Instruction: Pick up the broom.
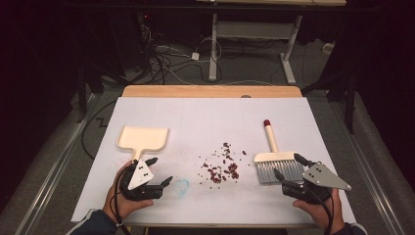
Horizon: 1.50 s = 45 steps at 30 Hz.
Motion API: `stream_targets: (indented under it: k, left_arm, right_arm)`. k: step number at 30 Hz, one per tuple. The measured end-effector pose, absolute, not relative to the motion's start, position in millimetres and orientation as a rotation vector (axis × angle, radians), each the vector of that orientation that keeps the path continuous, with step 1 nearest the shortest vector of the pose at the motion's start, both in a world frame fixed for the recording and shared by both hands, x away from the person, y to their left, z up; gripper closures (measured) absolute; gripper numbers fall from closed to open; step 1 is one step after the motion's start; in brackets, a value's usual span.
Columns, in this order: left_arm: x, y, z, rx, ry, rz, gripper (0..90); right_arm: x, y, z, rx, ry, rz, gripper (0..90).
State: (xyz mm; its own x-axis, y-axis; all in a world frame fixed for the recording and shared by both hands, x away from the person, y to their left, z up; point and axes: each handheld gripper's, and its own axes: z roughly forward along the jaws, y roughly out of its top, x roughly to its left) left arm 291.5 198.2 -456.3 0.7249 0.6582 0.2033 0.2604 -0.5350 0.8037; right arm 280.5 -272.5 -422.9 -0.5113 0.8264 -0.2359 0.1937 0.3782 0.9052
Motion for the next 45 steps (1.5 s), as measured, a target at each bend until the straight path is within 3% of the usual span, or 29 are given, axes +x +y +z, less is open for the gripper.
stream_targets:
  k: [25, 41, 45]
  left_arm:
    - [289.0, 197.3, -460.2, 2.167, 0.687, 0.644, 23.3]
    - [281.9, 205.3, -463.0, 2.185, 0.725, 0.657, 23.7]
    - [282.0, 203.8, -462.8, 2.184, 0.728, 0.66, 23.7]
  right_arm:
    - [294.2, -274.0, -425.7, 0.929, 1.952, 1.079, 23.4]
    - [321.3, -271.8, -418.6, 0.975, 1.972, 1.025, 21.9]
    - [335.7, -274.0, -411.6, 1.008, 1.948, 0.989, 26.3]
